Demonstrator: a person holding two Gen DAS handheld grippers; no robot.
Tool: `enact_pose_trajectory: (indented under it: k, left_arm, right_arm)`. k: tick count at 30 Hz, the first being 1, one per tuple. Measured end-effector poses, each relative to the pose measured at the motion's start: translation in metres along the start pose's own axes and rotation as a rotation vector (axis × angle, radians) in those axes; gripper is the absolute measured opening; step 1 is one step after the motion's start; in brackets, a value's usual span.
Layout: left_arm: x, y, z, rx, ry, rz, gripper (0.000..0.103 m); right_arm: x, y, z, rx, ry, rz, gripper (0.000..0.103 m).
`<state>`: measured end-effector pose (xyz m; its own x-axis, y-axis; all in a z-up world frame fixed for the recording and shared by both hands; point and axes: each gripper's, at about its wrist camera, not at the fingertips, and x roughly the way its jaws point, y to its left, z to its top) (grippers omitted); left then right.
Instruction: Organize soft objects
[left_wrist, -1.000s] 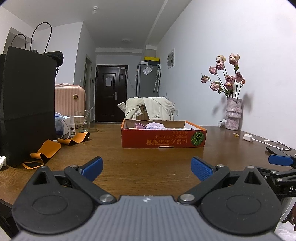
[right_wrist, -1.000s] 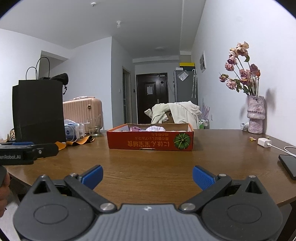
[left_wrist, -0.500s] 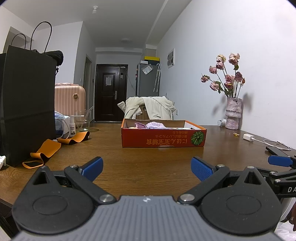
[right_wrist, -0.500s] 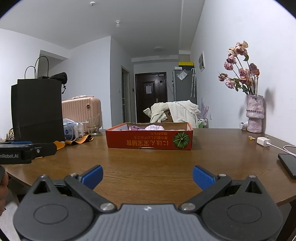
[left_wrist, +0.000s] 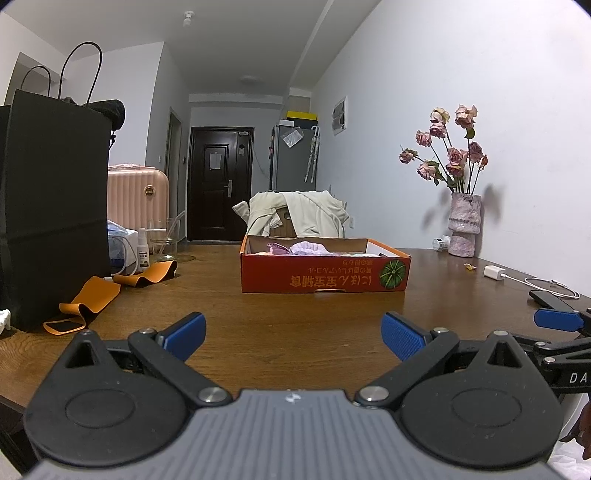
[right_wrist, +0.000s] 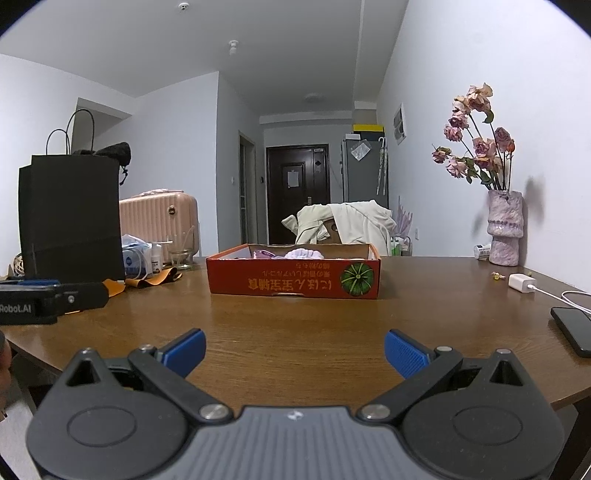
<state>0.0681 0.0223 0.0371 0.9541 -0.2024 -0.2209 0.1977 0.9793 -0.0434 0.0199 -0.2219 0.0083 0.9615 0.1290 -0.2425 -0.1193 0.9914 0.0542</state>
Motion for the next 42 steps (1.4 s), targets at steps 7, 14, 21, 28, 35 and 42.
enact_pose_trajectory:
  k: [7,14,21,28,35,42]
  left_arm:
    - [0.0002,0.0002,0.0001,-0.001,0.0,0.0,0.103]
    - [0.0001,0.0,-0.0004,-0.001,0.002,0.001,0.103]
    - [0.0,-0.0005,-0.0002,-0.002,0.002,0.002,0.103]
    - [0.0,-0.0003,0.0,-0.001,0.002,0.002,0.103]
    - [-0.0021,-0.0023,0.0005,0.007,-0.004,0.002,0.103]
    - [-0.0036,-0.0055,0.0013,0.024,-0.01,0.006,0.103]
  right_arm:
    - [-0.0001,-0.0003,-0.0002,0.0,-0.002,0.002,0.103]
    - [-0.0012,-0.0005,0.0008,0.004,-0.012,0.0,0.103]
    - [-0.002,-0.0013,0.0006,0.012,-0.009,-0.002,0.103]
    - [-0.0037,-0.0014,0.0012,0.016,-0.023,-0.01,0.103]
    - [-0.0039,0.0006,-0.0002,0.017,-0.025,-0.013,0.103]
    - [-0.0047,-0.0009,0.0003,0.019,-0.026,-0.02,0.103]
